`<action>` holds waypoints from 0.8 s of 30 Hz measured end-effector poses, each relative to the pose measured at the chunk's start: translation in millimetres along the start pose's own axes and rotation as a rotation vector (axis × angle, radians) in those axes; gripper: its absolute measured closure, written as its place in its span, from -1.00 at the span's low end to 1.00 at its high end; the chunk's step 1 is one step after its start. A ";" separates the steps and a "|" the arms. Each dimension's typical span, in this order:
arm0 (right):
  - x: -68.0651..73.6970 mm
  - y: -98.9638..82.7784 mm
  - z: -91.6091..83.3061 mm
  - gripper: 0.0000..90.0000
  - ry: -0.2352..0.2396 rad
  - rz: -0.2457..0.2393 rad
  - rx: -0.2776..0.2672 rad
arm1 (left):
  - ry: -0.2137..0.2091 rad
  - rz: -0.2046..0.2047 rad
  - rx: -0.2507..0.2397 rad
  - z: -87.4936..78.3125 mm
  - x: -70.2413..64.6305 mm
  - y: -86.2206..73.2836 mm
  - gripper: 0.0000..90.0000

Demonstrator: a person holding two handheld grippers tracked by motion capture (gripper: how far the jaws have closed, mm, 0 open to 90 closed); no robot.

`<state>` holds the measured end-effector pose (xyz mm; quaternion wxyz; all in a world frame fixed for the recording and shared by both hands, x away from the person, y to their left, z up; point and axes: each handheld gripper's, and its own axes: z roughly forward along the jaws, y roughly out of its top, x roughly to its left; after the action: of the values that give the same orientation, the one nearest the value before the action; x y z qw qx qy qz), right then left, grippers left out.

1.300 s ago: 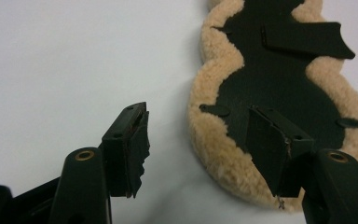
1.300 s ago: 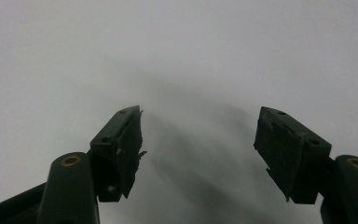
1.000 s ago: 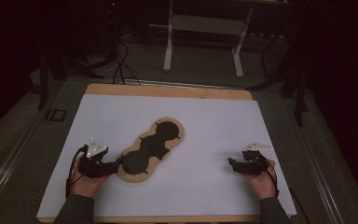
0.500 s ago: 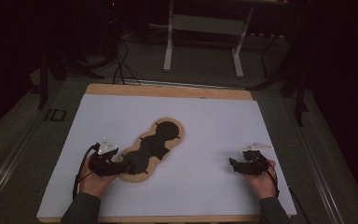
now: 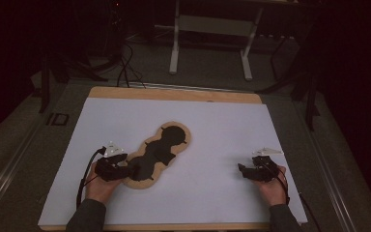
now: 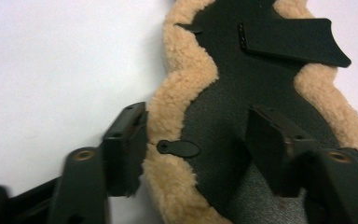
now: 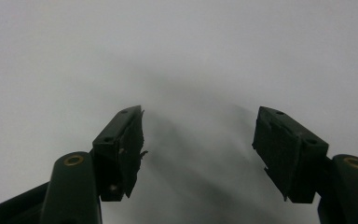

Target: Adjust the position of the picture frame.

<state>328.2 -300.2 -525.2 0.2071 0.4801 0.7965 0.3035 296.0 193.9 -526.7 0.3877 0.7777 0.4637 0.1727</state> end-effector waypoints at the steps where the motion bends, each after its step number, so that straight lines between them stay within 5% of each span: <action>1: -0.2 0.0 0.0 -0.27 0.000 0.000 0.000 | 0.004 0.000 -0.004 -0.5 0.4 -0.2 0.06; 8: -0.2 -0.1 -0.3 -0.27 -0.002 0.000 -0.002 | -0.008 -0.021 -0.005 -0.3 3.6 -1.1 0.09; 15: 2.0 0.8 -0.2 -0.27 0.001 -0.006 -0.004 | -0.025 -0.094 -0.010 5.4 6.7 0.7 0.12; 24: 3.1 1.7 -0.5 -0.27 0.004 -0.007 -0.010 | 0.021 -0.089 -0.025 2.9 10.2 1.6 0.76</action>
<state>327.5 -297.0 -523.8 0.2090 0.4758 0.7970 0.3078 304.0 201.0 -528.4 0.3996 0.7495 0.4999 0.1692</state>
